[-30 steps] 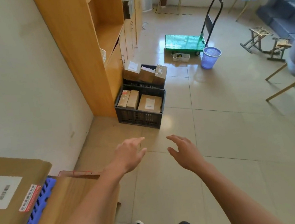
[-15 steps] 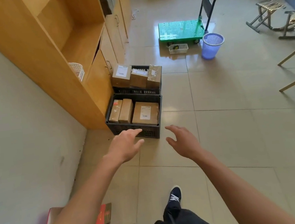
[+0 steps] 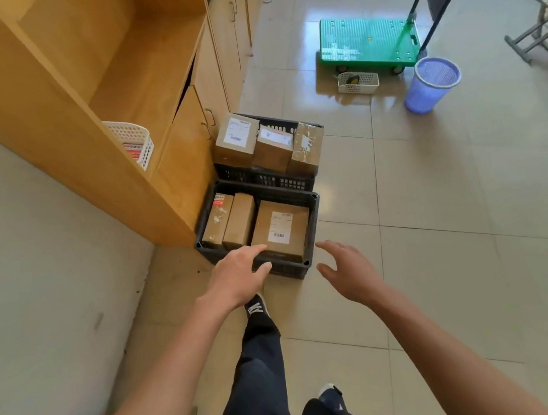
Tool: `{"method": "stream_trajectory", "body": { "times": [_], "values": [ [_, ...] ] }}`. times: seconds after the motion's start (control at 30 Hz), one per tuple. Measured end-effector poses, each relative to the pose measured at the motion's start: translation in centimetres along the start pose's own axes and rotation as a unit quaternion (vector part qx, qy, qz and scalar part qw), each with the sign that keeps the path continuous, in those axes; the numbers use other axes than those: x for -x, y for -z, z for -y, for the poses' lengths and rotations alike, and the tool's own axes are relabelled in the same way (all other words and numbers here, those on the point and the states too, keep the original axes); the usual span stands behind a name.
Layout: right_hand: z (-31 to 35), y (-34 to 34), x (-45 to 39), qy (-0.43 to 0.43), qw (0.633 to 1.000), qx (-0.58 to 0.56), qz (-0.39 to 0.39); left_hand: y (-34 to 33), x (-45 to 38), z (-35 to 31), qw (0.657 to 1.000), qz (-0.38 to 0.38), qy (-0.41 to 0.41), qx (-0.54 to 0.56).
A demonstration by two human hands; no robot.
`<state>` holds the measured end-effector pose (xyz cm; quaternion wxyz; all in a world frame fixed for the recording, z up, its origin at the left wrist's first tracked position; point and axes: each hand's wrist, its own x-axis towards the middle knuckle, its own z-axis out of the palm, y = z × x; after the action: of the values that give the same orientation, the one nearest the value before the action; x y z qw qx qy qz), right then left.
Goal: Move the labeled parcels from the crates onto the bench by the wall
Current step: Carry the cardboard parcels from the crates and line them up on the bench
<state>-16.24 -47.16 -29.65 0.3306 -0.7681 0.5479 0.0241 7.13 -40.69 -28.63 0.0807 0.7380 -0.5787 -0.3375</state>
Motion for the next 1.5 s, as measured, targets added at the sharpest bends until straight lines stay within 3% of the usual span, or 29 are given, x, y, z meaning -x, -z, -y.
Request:
{"method": "stream_trajectory", "body": {
  "times": [0.37, 0.8, 1.0, 1.2, 1.5],
  "values": [
    [-2.2, -4.6, -17.8, -0.133, 0.985, -0.091, 0.069, -0.5, -20.0, 8.2, 0.993, 0.076, 0.063, 0.063],
    [-13.8, -19.9, -33.6, -0.184, 0.964, -0.13, 0.142, -14.6, -36.2, 16.3, 0.975, 0.119, 0.148, 0.118],
    [-19.0, -26.6, -40.2, -0.218, 0.952, -0.166, 0.14, -21.7, -43.2, 20.8, 0.961, 0.123, 0.196, 0.153],
    [-22.3, -32.6, -45.6, -0.238, 0.947, -0.185, 0.111, -28.6, -48.4, 25.2, 0.964, 0.119, 0.194, 0.137],
    [-22.5, -36.8, -49.8, -0.286, 0.939, -0.181, 0.058, -31.9, -52.3, 27.9, 0.96, 0.12, 0.209, 0.143]
  ]
}}
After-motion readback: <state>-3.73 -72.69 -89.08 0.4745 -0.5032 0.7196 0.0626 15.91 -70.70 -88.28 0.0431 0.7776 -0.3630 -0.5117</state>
